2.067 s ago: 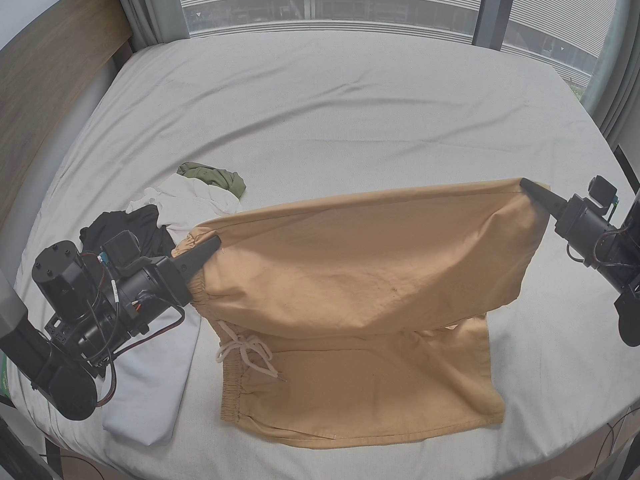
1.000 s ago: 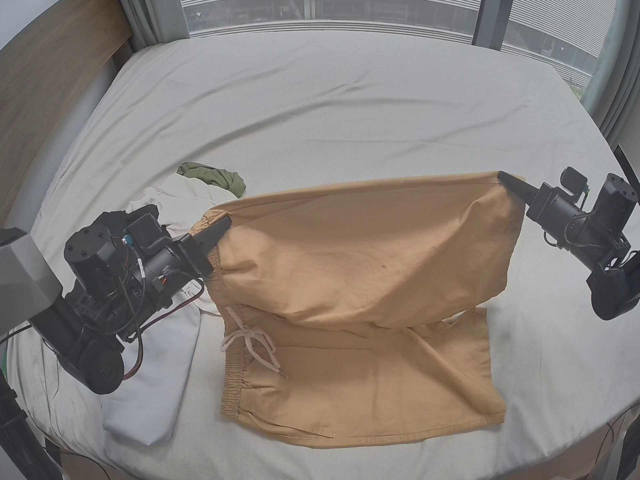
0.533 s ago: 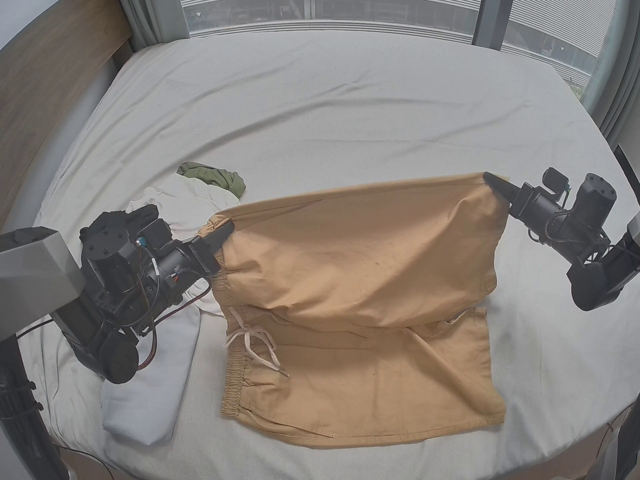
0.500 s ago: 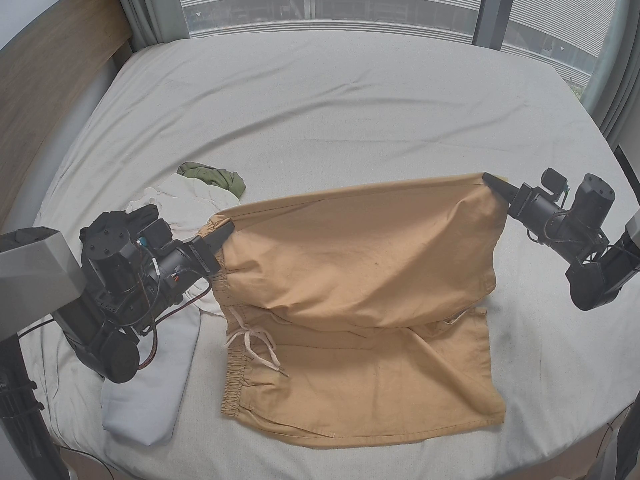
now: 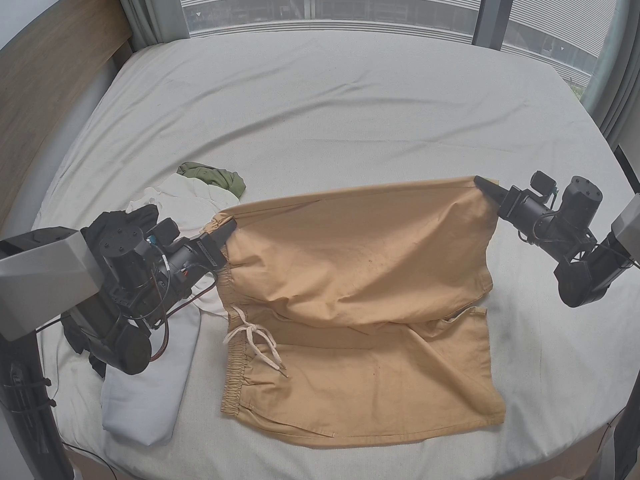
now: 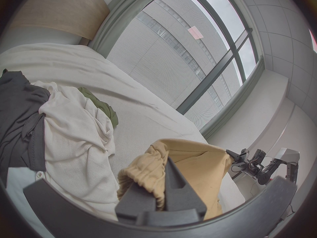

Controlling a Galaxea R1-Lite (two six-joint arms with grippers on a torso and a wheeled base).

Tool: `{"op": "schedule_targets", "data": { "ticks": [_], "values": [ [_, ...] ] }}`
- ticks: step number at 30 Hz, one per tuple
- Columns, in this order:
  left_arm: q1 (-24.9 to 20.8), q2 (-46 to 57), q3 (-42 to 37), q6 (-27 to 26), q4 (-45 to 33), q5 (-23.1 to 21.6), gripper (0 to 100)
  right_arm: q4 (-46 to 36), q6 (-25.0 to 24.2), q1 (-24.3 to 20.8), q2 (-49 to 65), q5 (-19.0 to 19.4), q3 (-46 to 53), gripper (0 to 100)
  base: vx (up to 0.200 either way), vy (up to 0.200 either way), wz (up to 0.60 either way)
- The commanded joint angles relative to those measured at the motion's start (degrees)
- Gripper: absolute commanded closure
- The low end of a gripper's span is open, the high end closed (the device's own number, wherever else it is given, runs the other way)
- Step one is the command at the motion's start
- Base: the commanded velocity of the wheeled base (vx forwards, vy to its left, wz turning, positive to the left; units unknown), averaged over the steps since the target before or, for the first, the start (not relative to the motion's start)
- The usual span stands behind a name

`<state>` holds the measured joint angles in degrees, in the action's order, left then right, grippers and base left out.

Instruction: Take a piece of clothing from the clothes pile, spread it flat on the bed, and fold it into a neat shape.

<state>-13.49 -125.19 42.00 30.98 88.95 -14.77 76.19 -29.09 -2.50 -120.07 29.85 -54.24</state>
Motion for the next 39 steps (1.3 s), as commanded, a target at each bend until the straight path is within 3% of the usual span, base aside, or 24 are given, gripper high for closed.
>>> {"op": "schedule_targets", "data": {
  "ticks": [1, 39],
  "values": [
    [-0.04, -1.2, 0.81, 0.05, 0.25, 0.1, 100, 0.01, -0.01, 0.13, -1.49, 0.03, -1.05, 100, 0.0, 0.0, 0.0],
    [-0.13, -3.57, 3.27, -0.04, 0.25, 0.01, 100, 0.1, -0.01, 0.21, -5.27, 0.12, -4.47, 100, 0.0, 0.0, 0.0]
  ]
}}
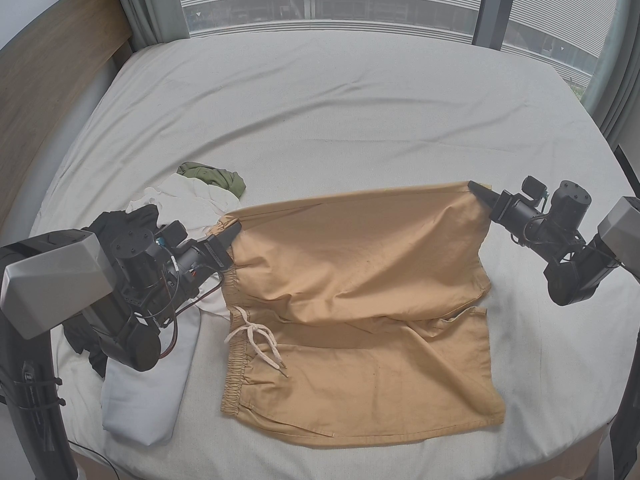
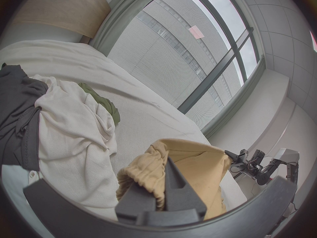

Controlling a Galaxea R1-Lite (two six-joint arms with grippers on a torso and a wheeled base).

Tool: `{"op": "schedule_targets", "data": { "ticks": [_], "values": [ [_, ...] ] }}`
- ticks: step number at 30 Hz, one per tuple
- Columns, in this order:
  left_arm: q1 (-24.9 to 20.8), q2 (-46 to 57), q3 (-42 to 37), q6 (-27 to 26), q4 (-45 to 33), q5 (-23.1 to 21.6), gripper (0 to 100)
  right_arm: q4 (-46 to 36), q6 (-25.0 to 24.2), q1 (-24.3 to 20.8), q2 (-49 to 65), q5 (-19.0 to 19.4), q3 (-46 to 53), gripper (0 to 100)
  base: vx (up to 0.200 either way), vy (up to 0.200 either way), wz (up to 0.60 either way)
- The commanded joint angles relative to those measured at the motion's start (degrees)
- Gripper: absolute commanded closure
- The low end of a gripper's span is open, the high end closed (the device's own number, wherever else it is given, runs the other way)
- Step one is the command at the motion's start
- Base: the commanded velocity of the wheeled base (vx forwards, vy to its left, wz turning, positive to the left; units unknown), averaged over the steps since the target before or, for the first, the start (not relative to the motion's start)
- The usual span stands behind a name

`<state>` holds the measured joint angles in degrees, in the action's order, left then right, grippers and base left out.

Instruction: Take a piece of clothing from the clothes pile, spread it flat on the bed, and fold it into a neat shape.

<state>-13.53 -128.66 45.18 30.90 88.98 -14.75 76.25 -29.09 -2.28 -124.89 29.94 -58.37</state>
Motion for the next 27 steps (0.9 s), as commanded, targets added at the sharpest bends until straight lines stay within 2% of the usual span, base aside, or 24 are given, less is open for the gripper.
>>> {"op": "schedule_targets", "data": {
  "ticks": [1, 5, 6, 8, 9, 15, 17, 20, 24, 27],
  "values": [
    [-0.09, -0.1, 0.09, 0.03, 0.23, -0.1, 100, 0.04, -0.01, -0.01, -0.62, 0.03, -0.34, 100, 0.0, 0.0, 0.0],
    [-0.18, -0.19, 0.79, -0.05, 0.23, -0.1, 100, 0.04, -0.01, -0.01, -0.79, 0.03, -0.52, 100, 0.0, 0.0, 0.0],
    [-0.18, -0.19, 0.79, -0.05, 0.23, -0.1, 0, 0.04, -0.01, -0.01, -0.79, 0.03, -0.52, 100, 0.0, 0.0, 0.0],
    [-0.09, -0.8, 1.05, -0.05, 0.23, -0.1, 0, 0.12, 0.08, 0.08, -1.23, 0.12, -0.43, 100, 0.0, 0.0, 0.0],
    [-0.09, -0.8, 1.4, -0.05, 0.23, -0.1, 0, 0.12, 0.08, 0.08, -1.41, 0.12, -0.43, 0, 0.0, 0.0, 0.0],
    [0.0, -1.86, 3.34, -0.05, 0.14, 0.6, 0, 2.59, 0.26, 0.79, -3.16, -0.32, -1.13, 0, 0.0, 0.0, 0.0],
    [0.08, -3.18, 4.3, -0.14, 0.14, 3.32, 0, 3.11, 0.26, 1.93, -3.08, -0.15, -0.34, 0, 0.0, 0.0, 0.0],
    [0.35, -3.7, 4.74, 0.12, 0.23, 5.87, 0, 3.64, 0.26, 2.89, 0.09, 0.03, 4.05, 0, 0.0, 0.0, 0.0],
    [1.05, -3.18, 3.95, 0.12, 0.23, 5.87, 0, 4.61, 0.43, 2.98, 5.19, 0.21, 11.35, 0, 0.0, 0.0, 0.0],
    [0.79, -1.42, 0.0, 0.03, 0.23, 5.35, 0, 4.52, 0.52, 2.98, 8.53, 0.21, 15.57, 0, 0.0, 0.0, 0.0]
  ]
}}
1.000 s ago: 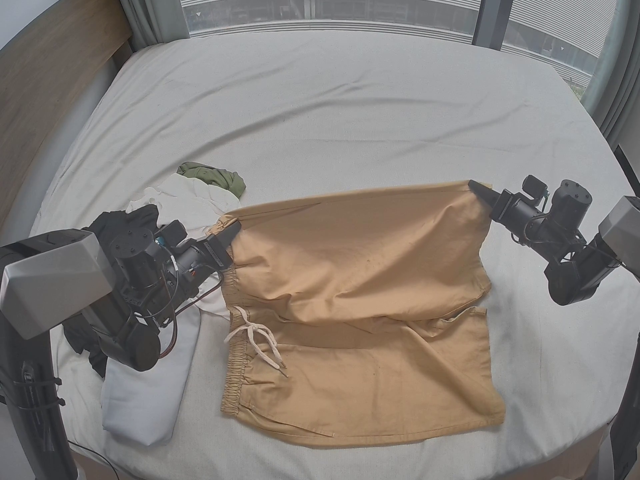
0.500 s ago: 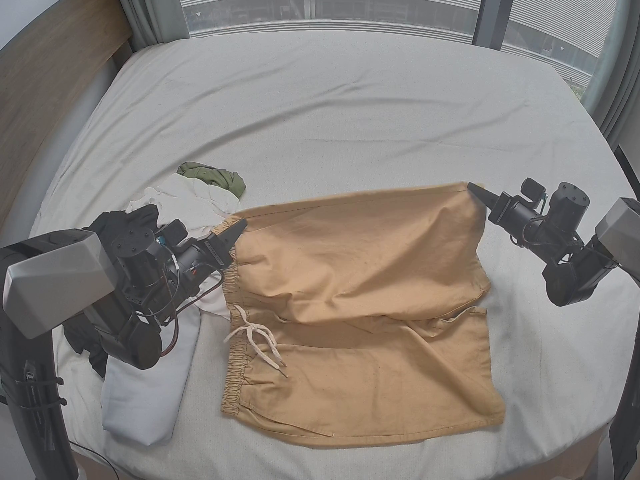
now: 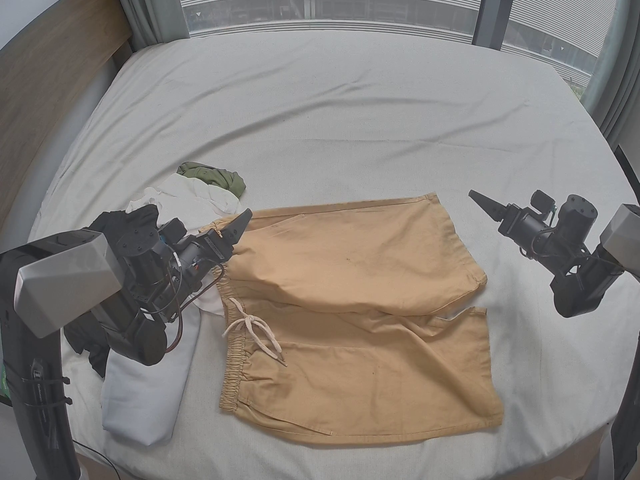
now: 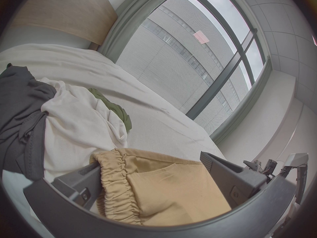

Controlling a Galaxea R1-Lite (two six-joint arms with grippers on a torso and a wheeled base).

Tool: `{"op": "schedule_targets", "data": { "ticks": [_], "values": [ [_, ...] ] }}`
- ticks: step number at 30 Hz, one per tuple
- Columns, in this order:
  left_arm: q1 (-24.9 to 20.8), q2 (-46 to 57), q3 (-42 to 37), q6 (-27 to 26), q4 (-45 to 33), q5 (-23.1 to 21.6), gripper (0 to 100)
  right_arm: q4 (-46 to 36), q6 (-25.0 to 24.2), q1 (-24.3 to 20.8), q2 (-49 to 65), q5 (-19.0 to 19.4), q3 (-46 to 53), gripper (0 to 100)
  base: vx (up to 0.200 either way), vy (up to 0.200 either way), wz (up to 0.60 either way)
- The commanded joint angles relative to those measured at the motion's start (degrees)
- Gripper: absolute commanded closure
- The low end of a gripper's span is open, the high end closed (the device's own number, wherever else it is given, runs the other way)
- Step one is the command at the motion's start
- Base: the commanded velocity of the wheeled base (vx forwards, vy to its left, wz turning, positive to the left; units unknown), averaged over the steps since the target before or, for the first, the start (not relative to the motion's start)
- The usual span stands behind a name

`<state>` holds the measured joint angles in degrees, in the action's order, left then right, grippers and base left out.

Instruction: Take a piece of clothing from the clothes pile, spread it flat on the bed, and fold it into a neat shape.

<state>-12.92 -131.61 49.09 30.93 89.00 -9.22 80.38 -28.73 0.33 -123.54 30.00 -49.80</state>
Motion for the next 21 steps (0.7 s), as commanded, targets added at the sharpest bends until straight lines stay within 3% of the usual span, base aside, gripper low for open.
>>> {"op": "schedule_targets", "data": {
  "ticks": [1, 11, 21],
  "values": [
    [-0.09, 2.67, -6.11, 0.01, 0.21, -0.45, 0, 0.39, 0.26, 0.37, 8.4, 0.15, 8.58, 0, 0.0, 0.0, 0.0],
    [1.85, 14.54, -23.08, 0.1, 0.12, -7.31, 0, 3.11, 4.48, 0.37, 9.81, 0.85, 16.84, 0, 0.0, 0.0, 0.0],
    [2.46, 19.29, -30.11, -1.22, 0.03, -9.77, 0, 5.13, 6.85, 2.4, 7.79, 1.2, 21.15, 0, 0.0, 0.0, 0.0]
  ]
}}
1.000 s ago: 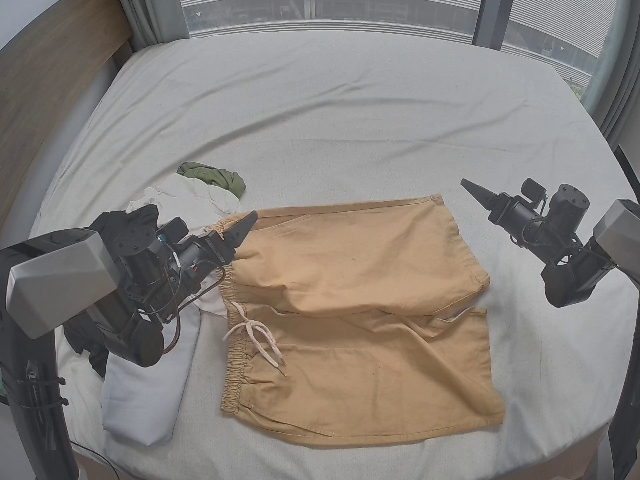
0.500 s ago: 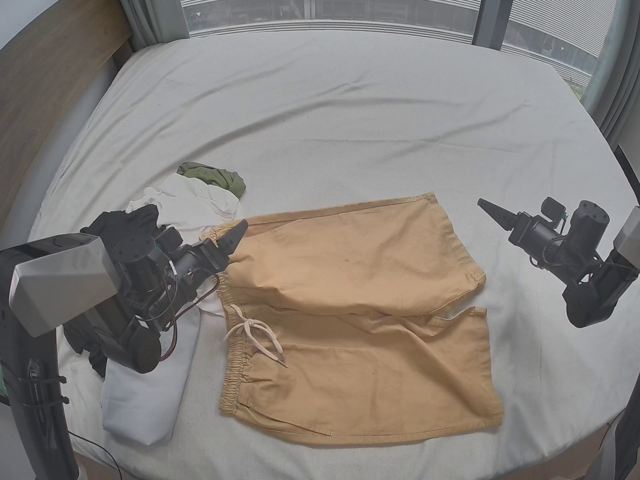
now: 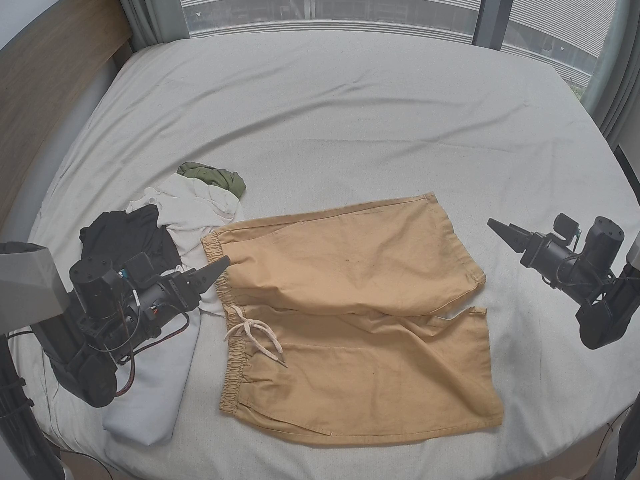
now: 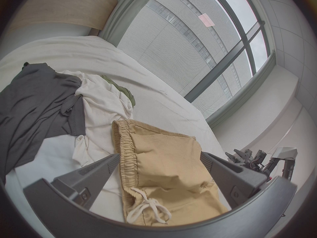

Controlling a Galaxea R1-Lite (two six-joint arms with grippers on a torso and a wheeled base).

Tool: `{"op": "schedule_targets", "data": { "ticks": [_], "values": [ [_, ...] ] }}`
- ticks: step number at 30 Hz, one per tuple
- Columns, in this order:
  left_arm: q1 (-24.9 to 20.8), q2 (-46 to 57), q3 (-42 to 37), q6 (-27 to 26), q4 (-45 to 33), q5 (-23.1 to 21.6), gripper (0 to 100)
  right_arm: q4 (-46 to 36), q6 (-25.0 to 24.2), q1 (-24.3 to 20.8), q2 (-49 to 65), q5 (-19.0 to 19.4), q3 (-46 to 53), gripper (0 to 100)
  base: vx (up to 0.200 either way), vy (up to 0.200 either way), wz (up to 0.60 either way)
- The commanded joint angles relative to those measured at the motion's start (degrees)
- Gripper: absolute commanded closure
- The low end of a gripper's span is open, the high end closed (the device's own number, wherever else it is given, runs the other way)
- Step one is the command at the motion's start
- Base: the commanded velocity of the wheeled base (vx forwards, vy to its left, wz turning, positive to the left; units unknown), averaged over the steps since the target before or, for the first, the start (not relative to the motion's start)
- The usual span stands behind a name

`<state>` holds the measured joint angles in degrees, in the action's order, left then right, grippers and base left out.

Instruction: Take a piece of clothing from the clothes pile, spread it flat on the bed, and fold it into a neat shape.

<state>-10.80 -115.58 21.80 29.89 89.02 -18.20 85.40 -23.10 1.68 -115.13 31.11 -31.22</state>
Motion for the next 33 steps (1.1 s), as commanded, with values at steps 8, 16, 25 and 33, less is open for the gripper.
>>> {"op": "schedule_targets", "data": {
  "ticks": [8, 16, 25, 33],
  "values": [
    [-0.27, 3.96, -9.05, -5.19, 0.02, -5.35, 0, -0.49, 6.14, 1.39, -0.8, 0.18, 7.05, 0, 0.0, 0.0, 0.0],
    [-0.36, 2.2, -10.72, -8.27, 0.02, -6.85, 0, -0.05, 17.48, 1.39, -7.74, 0.79, 10.39, 0, 0.0, 0.0, 0.0],
    [-0.36, 1.85, -10.37, -8.36, 0.11, -6.76, 0, 0.21, 17.92, 1.22, -9.94, 0.79, 11.09, 0, 0.0, 0.0, 0.0],
    [-0.36, 1.58, -10.2, -8.27, 0.11, -6.85, 0, 0.3, 19.85, 1.04, -11.7, 0.79, 11.62, 0, 0.0, 0.0, 0.0]
  ]
}}
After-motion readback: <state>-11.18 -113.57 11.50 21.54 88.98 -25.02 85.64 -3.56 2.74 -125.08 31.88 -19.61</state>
